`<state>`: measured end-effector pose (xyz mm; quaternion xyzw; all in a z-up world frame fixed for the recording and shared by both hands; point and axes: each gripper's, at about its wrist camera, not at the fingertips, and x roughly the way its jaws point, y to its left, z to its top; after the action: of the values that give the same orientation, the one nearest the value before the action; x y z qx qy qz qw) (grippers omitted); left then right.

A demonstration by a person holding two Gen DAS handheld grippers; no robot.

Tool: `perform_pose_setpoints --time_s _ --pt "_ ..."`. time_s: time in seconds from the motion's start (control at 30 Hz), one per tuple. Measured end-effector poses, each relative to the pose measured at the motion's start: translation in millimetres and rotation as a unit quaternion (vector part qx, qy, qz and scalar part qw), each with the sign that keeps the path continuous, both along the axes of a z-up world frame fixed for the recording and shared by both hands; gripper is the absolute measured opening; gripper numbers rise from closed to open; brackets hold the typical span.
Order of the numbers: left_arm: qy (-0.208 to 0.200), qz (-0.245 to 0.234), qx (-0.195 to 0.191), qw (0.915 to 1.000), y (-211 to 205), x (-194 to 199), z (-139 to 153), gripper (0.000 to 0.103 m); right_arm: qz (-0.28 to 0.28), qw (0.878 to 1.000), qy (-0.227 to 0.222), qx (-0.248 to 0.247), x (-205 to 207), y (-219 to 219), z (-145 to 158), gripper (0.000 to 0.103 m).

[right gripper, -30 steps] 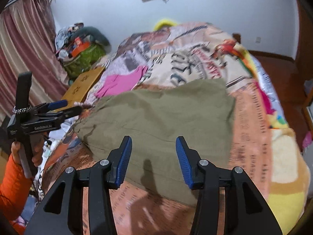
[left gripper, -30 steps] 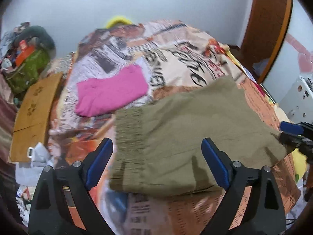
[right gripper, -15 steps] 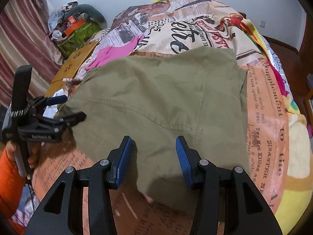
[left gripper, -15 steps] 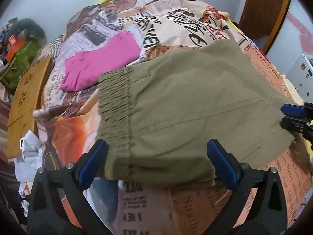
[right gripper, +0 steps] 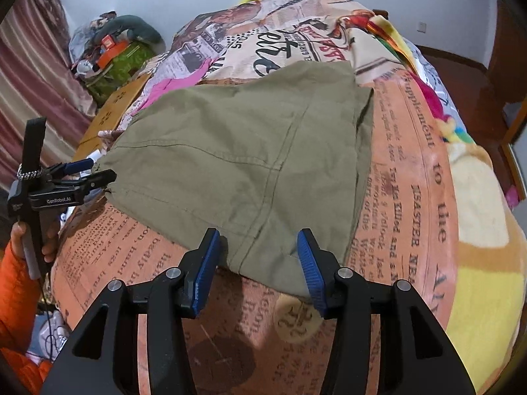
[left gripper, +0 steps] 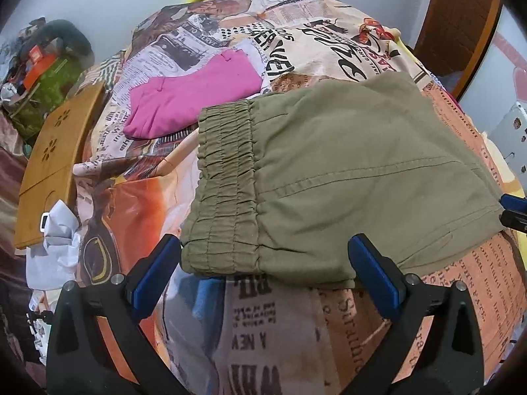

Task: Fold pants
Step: 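Open both tools and release the folded pants onto the bed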

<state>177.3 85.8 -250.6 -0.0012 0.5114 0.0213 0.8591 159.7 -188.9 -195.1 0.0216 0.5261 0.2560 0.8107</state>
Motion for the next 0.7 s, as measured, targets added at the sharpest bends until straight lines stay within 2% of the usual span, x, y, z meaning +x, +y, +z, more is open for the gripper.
perform_pose_setpoints --time_s 0.13,0.43,0.57,0.7 --pt "0.002 0.006 0.005 1.0 3.7 -0.2 8.0 0.103 -0.004 1.0 -0.001 -0.001 3.4 -1.7 9.0 0.05" --pt "-0.047 0.051 0.037 0.9969 38.7 26.9 50.1 0.103 -0.029 0.997 -0.065 0.009 38.9 -13.6 45.2 0.053" --pt "-0.045 0.075 0.025 0.9959 59.0 53.2 53.3 0.103 -0.036 0.996 -0.086 0.006 62.1 -15.5 50.1 0.053" --pt "-0.032 0.091 0.018 0.9951 72.0 79.9 45.6 0.103 -0.047 0.995 -0.089 0.007 90.6 -19.7 45.8 0.053"
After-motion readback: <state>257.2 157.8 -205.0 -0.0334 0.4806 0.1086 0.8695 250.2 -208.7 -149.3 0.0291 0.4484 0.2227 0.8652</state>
